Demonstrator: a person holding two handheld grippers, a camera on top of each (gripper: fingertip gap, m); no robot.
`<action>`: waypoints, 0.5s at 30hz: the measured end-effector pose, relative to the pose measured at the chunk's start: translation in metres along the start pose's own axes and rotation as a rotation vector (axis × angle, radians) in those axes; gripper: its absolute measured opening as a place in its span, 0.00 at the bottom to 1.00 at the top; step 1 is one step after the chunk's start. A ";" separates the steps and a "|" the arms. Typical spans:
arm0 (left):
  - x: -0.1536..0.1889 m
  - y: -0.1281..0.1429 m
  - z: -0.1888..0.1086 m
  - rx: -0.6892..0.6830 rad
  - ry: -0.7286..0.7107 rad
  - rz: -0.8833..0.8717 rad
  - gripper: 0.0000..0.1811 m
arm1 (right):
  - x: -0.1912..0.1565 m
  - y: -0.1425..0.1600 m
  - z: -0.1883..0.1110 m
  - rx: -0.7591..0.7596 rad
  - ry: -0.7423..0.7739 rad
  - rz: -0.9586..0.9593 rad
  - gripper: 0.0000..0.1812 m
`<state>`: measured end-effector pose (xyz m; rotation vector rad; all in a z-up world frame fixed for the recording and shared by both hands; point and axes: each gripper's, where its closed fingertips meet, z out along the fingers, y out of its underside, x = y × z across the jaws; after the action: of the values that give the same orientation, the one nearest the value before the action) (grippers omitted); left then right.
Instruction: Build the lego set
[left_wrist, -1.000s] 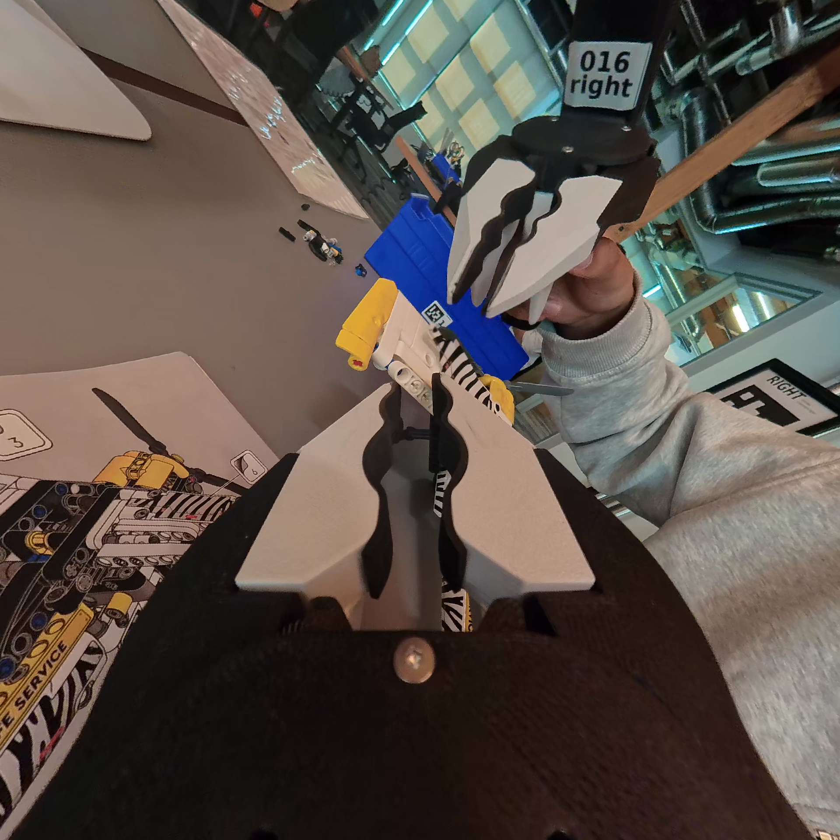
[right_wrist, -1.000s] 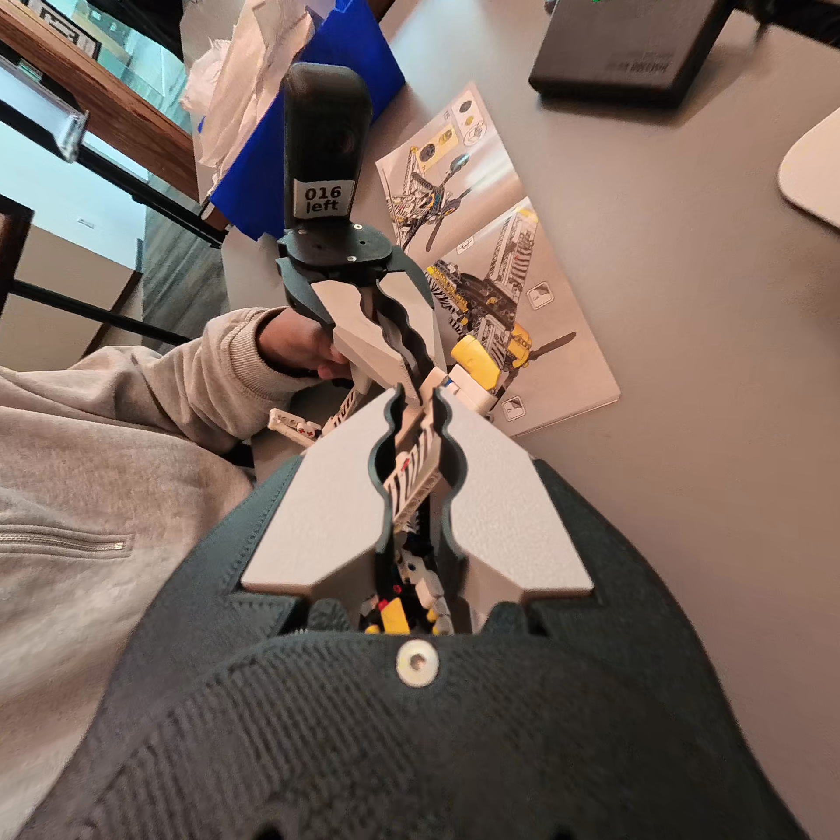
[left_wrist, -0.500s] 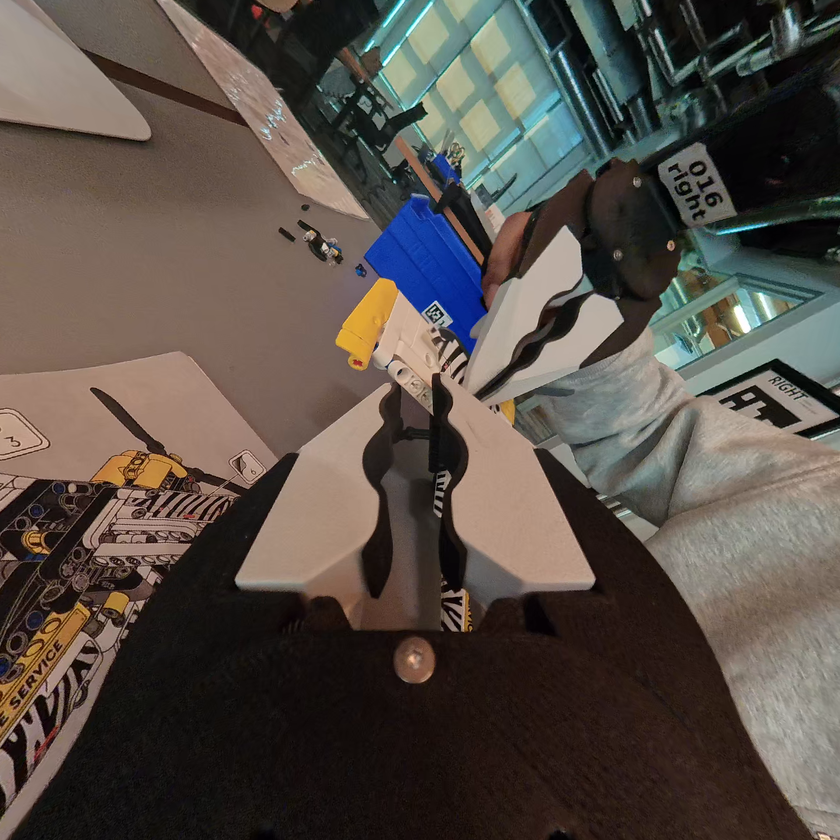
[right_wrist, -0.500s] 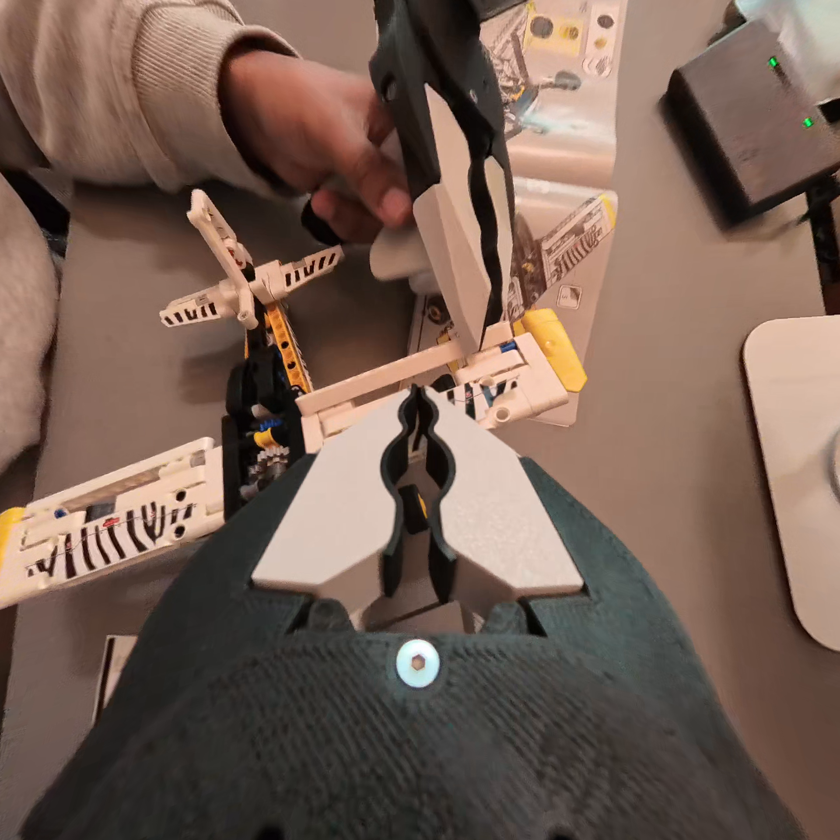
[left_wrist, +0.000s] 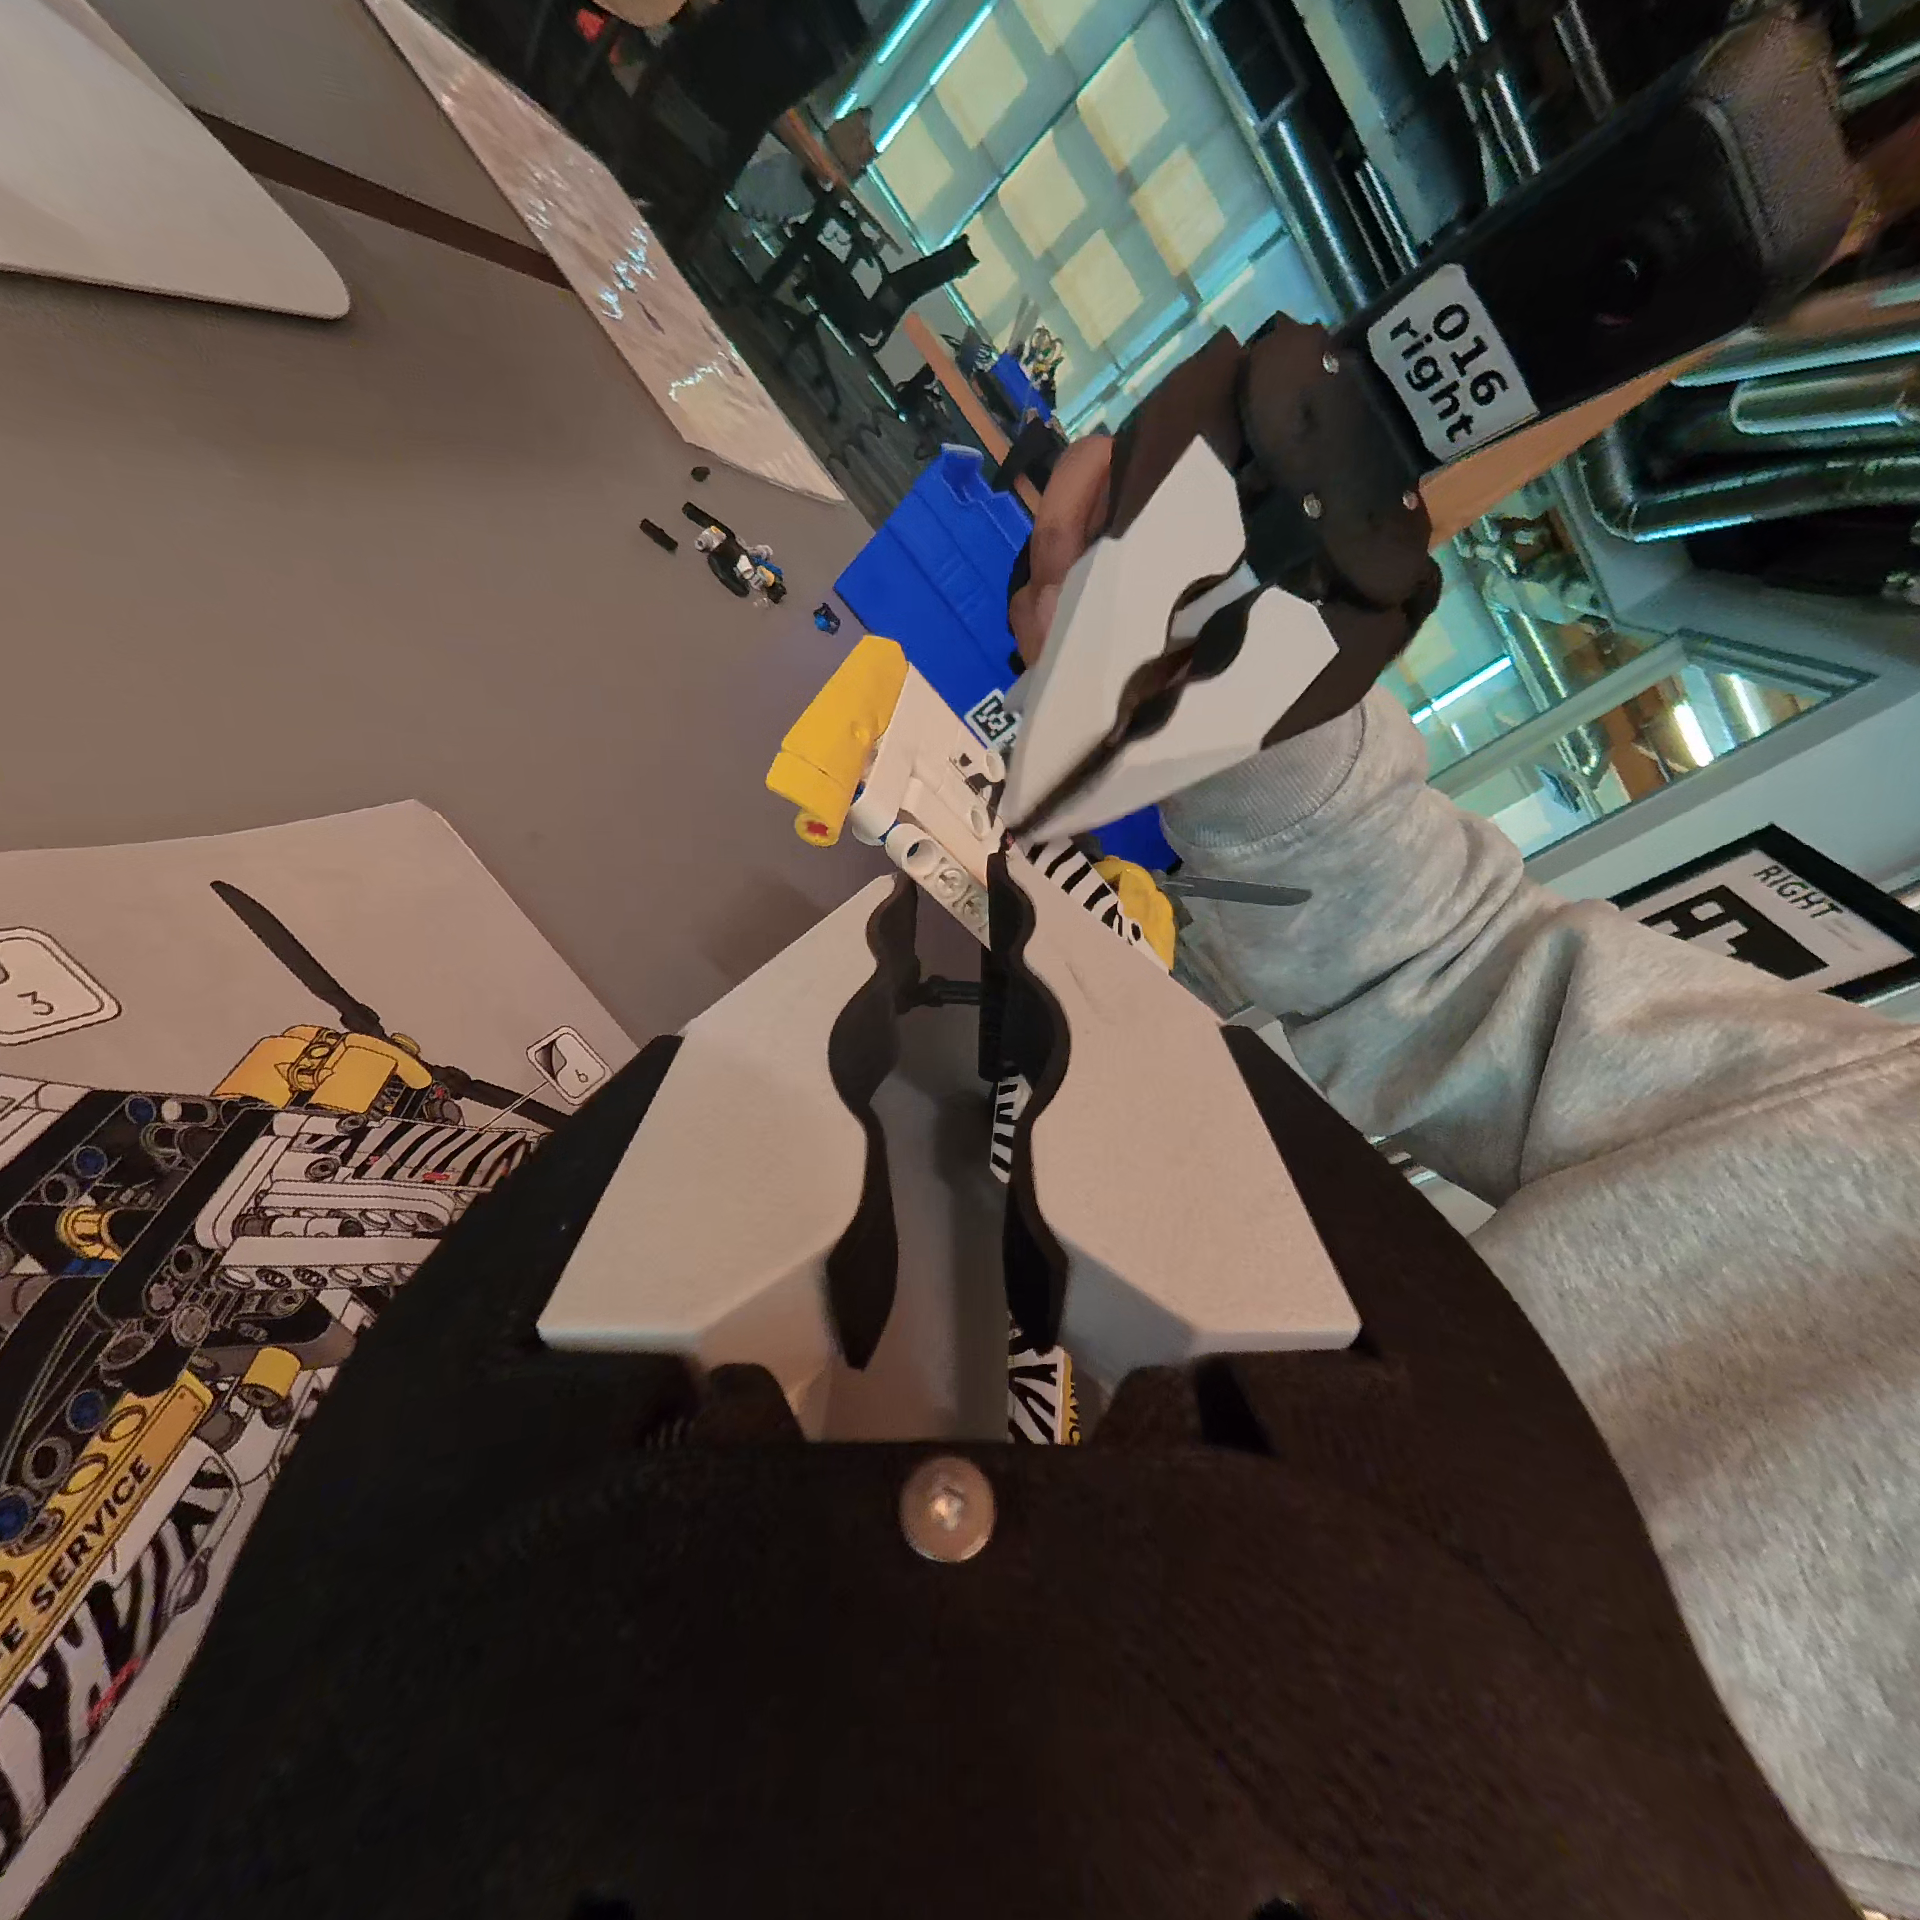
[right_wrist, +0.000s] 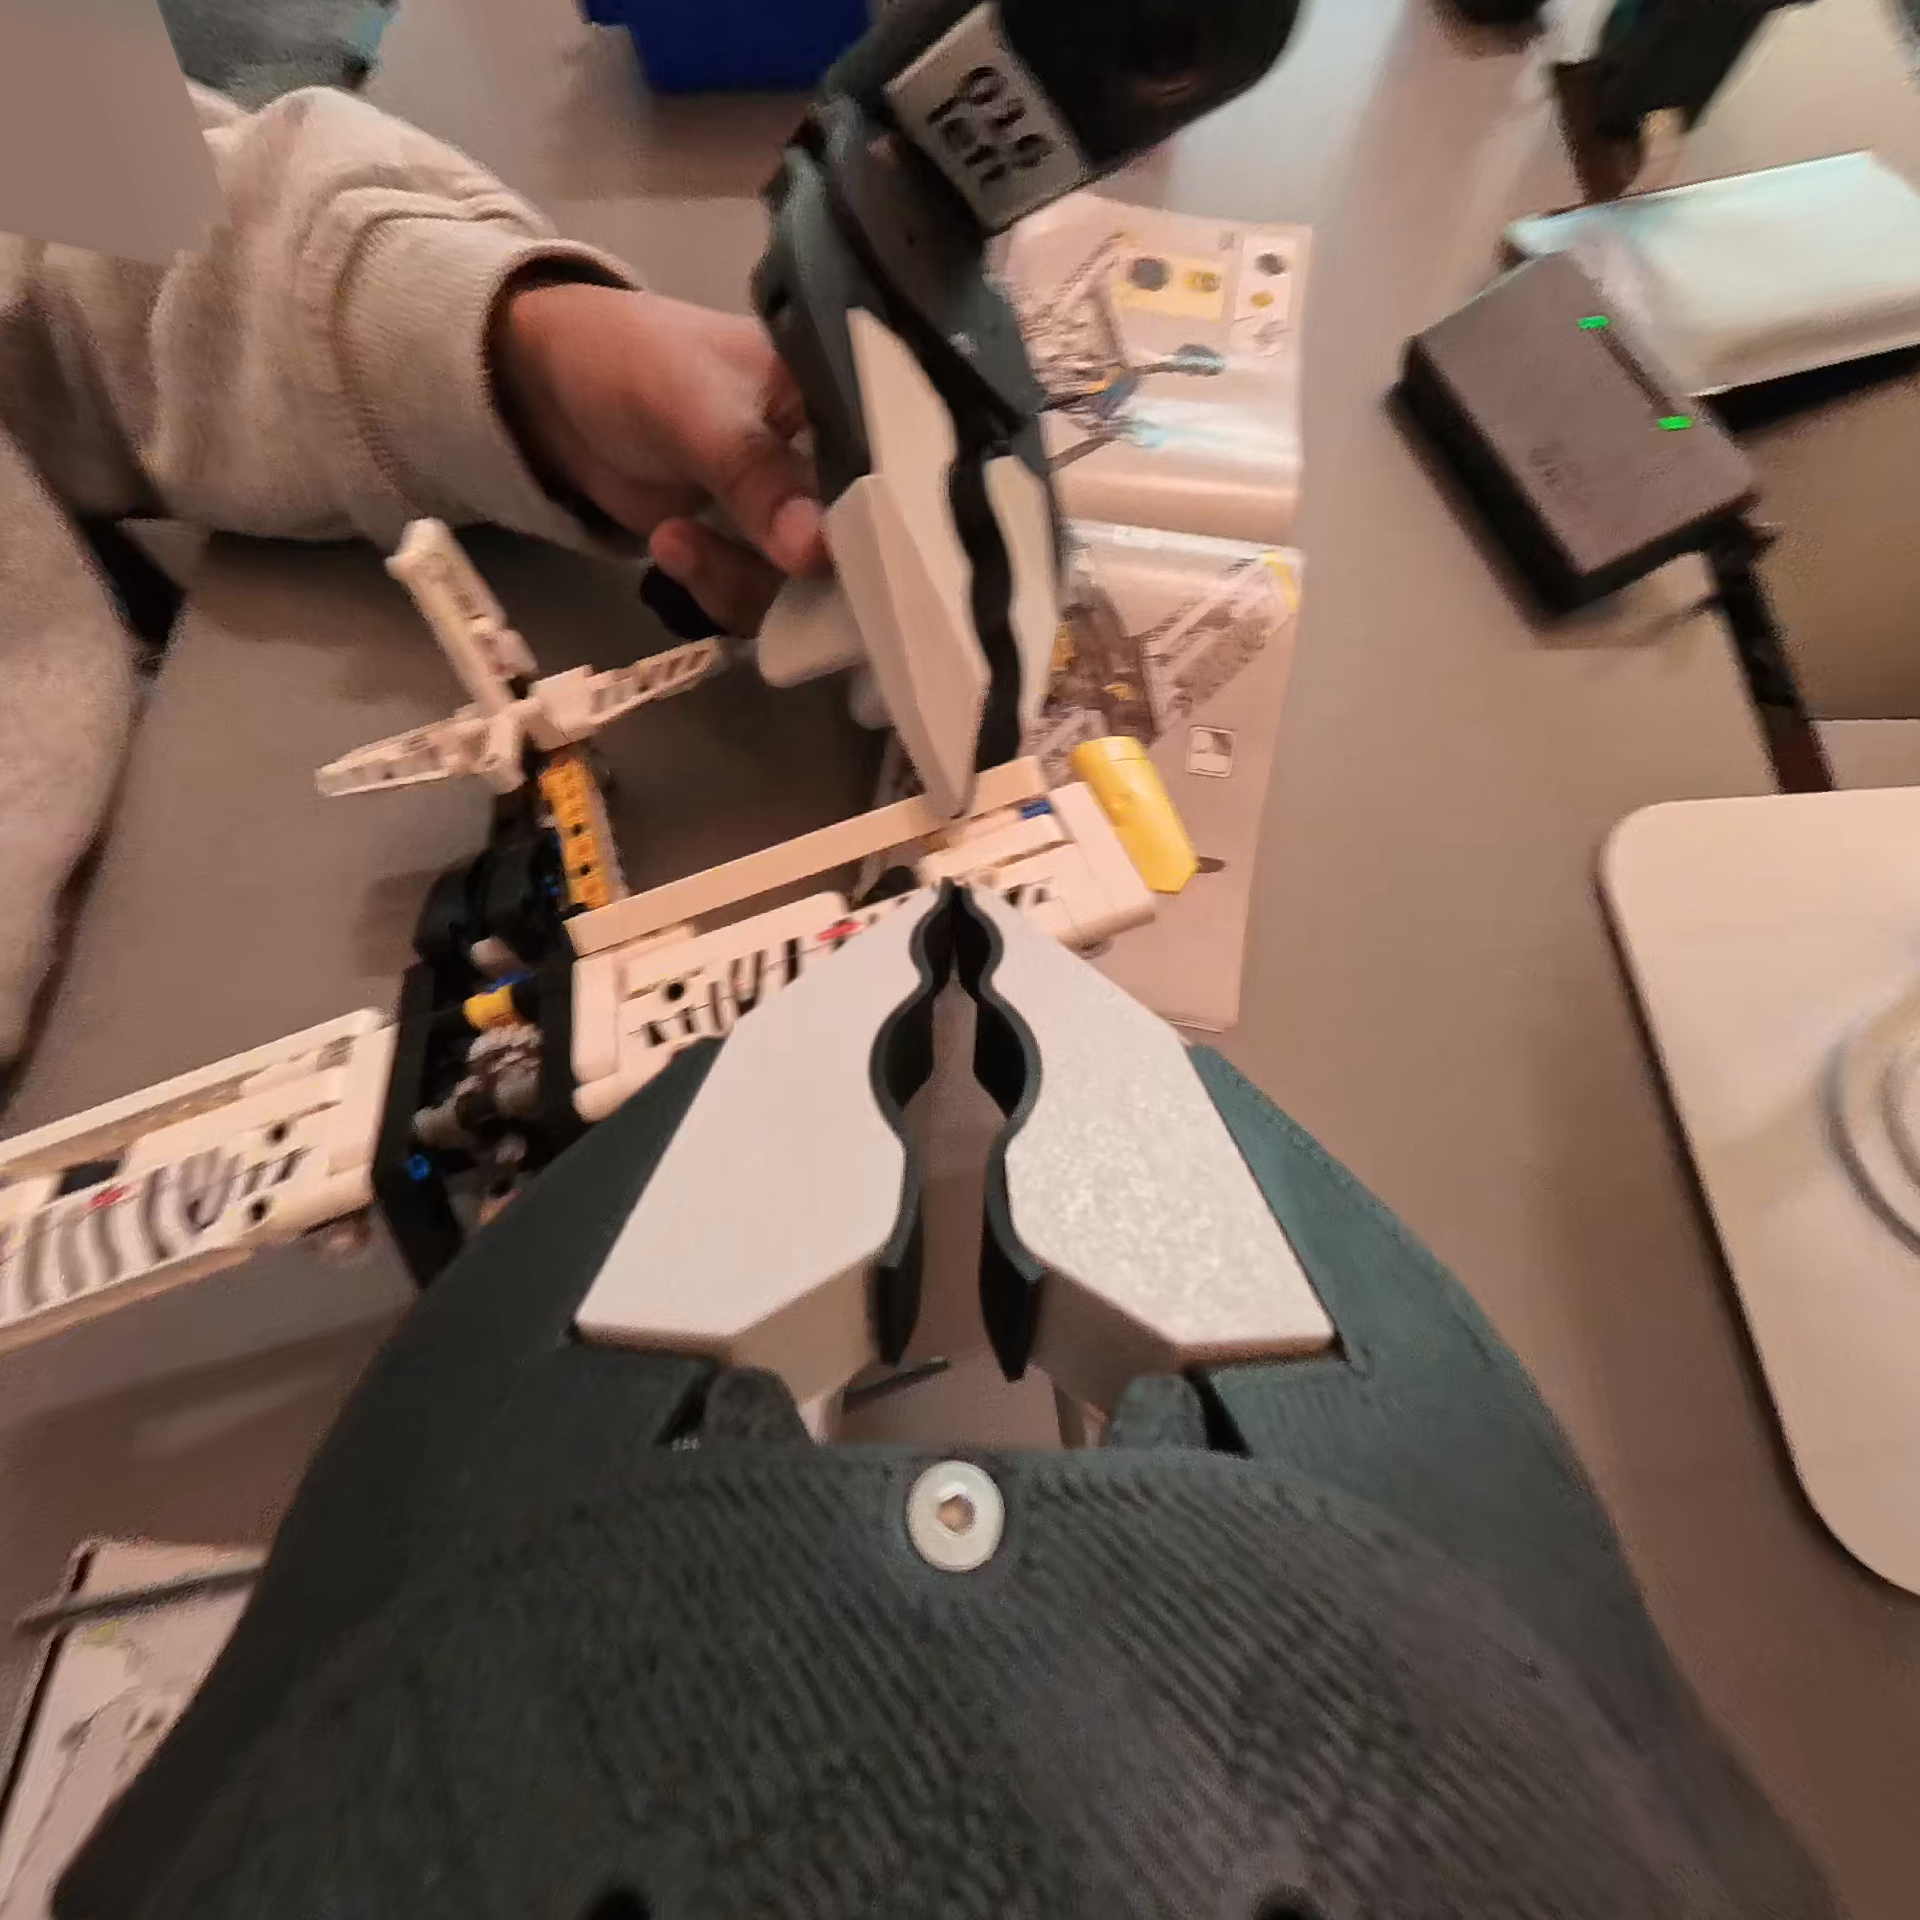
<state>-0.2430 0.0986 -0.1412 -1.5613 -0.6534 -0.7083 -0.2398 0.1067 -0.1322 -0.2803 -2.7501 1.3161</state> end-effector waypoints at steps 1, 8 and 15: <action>0.000 0.000 0.000 -0.001 -0.002 0.004 0.07 | 0.007 -0.001 -0.001 0.010 0.046 -0.004 0.00; 0.000 0.000 0.000 0.000 0.000 -0.001 0.07 | 0.000 0.001 -0.001 -0.001 0.003 -0.037 0.00; 0.001 0.000 0.000 -0.001 -0.001 0.008 0.07 | 0.003 -0.002 0.002 0.003 0.013 -0.033 0.00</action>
<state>-0.2422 0.0984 -0.1400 -1.5644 -0.6479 -0.7018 -0.2430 0.1045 -0.1314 -0.2420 -2.7296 1.3055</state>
